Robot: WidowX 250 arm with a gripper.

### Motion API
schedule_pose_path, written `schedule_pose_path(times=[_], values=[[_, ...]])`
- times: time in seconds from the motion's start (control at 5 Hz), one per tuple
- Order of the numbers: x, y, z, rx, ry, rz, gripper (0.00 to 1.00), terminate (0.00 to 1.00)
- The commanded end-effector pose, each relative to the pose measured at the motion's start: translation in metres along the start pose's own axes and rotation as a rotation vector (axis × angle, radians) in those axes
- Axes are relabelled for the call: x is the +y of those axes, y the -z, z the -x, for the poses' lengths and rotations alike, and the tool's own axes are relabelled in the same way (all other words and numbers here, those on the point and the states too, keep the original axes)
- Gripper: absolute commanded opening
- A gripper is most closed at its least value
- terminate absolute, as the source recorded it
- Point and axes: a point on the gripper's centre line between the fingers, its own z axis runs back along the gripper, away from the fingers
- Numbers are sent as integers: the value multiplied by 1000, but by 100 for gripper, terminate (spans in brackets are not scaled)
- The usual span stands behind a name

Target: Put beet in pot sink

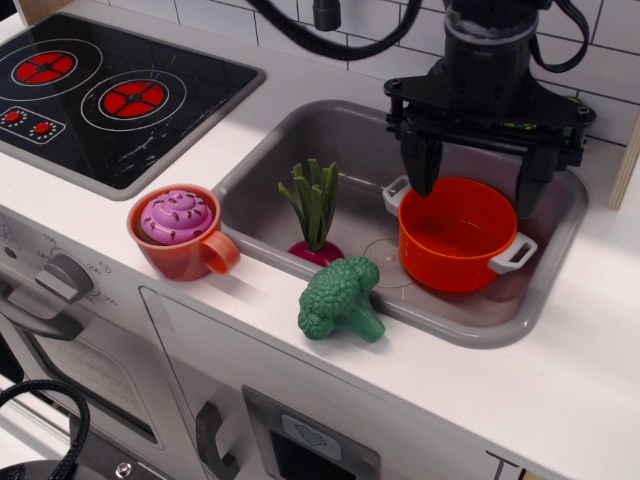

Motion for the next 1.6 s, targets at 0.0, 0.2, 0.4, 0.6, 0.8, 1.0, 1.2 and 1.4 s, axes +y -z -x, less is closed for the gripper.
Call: schedule_pose_path(times=[0.0,0.2,0.4,0.6,0.8,1.0,1.2,1.4], values=[[0,0,0,0,0,0,100,0],[25,6,-23,-17,-39,-6,100,0],[53,9,-36,-11,-51,-21,100,0],[82,8,-44,-36,-56,-47,100,0],[113,4,-44,-1,-53,-88,100,0],[121,13,-37,33,-27,-92,100,0],[116,30,-33,10,-20,-107,100,0],[119,46,-32,-4,-14,-118,100,0]])
